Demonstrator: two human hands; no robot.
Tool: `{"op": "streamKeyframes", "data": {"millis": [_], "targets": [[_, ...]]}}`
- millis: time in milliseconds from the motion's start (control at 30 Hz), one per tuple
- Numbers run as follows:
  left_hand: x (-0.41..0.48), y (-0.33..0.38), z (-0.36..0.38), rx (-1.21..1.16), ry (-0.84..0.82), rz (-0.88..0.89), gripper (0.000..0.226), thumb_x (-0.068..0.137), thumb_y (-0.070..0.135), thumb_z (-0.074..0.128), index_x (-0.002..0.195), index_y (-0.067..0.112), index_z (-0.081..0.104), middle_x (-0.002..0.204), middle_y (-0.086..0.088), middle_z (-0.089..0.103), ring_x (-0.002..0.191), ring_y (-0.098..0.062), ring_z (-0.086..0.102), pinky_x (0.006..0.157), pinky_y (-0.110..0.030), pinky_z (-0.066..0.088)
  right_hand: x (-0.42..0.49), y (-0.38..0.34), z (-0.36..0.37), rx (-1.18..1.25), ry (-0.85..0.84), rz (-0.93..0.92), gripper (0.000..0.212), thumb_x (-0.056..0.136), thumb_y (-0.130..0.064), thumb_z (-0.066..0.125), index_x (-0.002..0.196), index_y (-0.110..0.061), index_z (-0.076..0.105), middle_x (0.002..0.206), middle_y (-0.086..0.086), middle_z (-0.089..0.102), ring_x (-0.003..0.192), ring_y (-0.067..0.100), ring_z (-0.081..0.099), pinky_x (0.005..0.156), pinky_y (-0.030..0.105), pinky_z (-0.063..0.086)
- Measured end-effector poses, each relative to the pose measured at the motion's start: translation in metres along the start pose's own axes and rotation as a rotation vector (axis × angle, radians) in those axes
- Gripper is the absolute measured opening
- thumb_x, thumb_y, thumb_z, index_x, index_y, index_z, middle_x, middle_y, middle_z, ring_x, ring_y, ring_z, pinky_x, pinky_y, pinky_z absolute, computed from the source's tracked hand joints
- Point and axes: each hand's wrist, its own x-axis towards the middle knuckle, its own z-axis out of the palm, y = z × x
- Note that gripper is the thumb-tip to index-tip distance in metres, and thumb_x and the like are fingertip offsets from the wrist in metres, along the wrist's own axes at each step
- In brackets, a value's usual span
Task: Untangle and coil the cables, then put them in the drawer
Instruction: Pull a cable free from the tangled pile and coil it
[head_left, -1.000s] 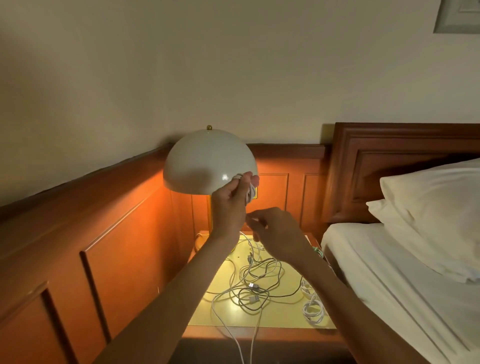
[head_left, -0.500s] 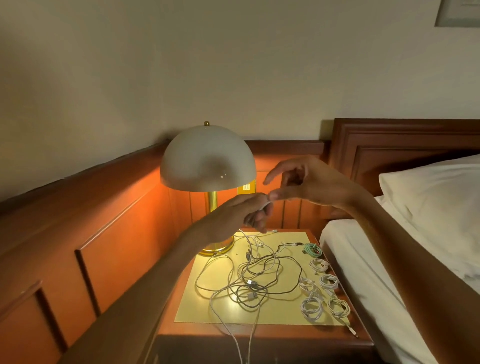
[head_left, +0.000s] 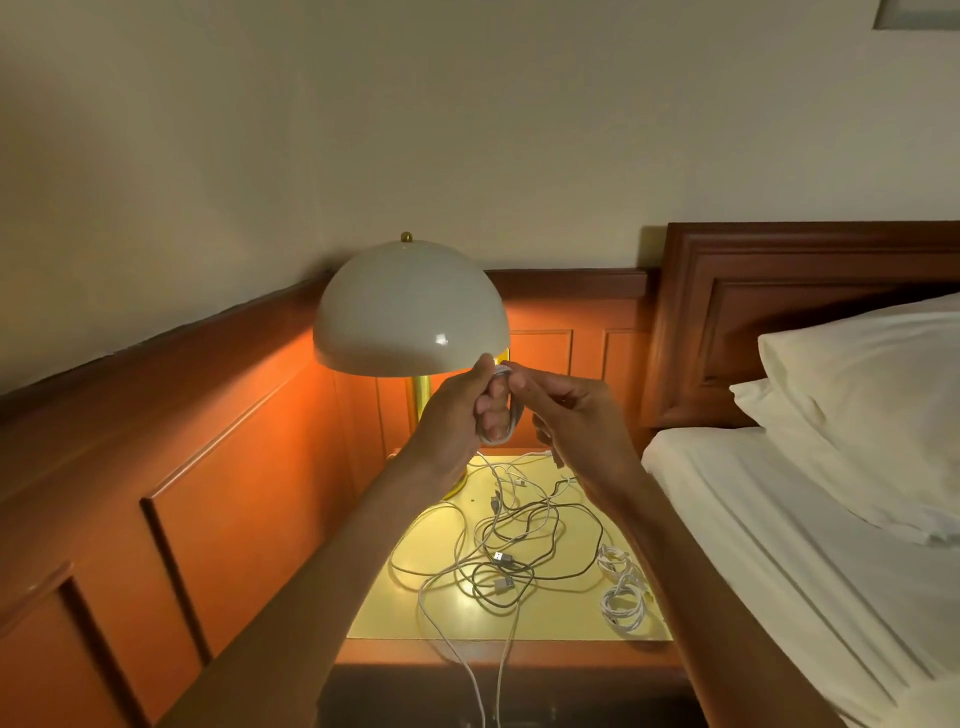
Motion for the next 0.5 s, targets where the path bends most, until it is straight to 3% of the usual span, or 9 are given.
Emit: {"op": "streamKeyframes", "data": {"millis": [167,300,367,433,500], "targets": [[0.004,-0.011,-0.003,0.315,0.102,0.002,0.049,0.105,0.041,0.033,0.063,0.019,0.045,0.05,0.006,0.032,0.05,-0.015,0.03,0.055,-0.032,0.026,-0.003,0.007,-0.002,-0.076,0.059,-0.004,0.022,0.094,-0.022,0.065,0.11,-0.012,0.076,0.046,-0.011,0.045,0.043,0.009,0.026,0.043,0.021,0.026],[0.005,-0.018,0.001,0.614,0.212,0.114,0.05,0.105,0.042,0.034,0.066,0.015,0.051,0.052,-0.002,0.047,0.049,-0.016,0.046,0.057,-0.038,0.035,-0.003,0.005,-0.005,-0.217,0.101,-0.087,0.015,0.094,-0.015,0.065,0.105,-0.016,0.075,0.053,-0.023,0.063,0.043,-0.002,0.05,0.048,0.007,0.034],[0.003,-0.019,0.005,0.795,0.25,0.268,0.048,0.106,0.035,0.03,0.074,0.009,0.054,0.059,-0.006,0.054,0.054,-0.018,0.055,0.054,-0.034,0.039,-0.003,0.005,-0.007,-0.326,0.111,-0.139,0.013,0.094,-0.024,0.066,0.1,-0.025,0.077,0.059,-0.02,0.067,0.042,0.005,0.045,0.046,0.017,0.032],[0.001,-0.019,0.008,0.942,0.281,0.427,0.044,0.106,0.034,0.028,0.08,0.013,0.055,0.064,0.001,0.056,0.059,-0.011,0.058,0.053,-0.019,0.038,-0.002,0.005,-0.011,-0.413,0.103,-0.189,0.014,0.094,-0.033,0.065,0.095,-0.031,0.079,0.07,-0.014,0.074,0.045,0.028,0.048,0.045,0.031,0.034],[0.0,-0.017,0.01,0.97,0.282,0.512,0.041,0.105,0.035,0.026,0.082,0.017,0.054,0.066,0.005,0.055,0.062,-0.008,0.058,0.055,-0.016,0.038,-0.002,0.002,-0.015,-0.413,0.089,-0.228,0.014,0.095,-0.031,0.066,0.091,-0.03,0.079,0.066,-0.015,0.071,0.043,0.028,0.04,0.044,0.031,0.03]]}}
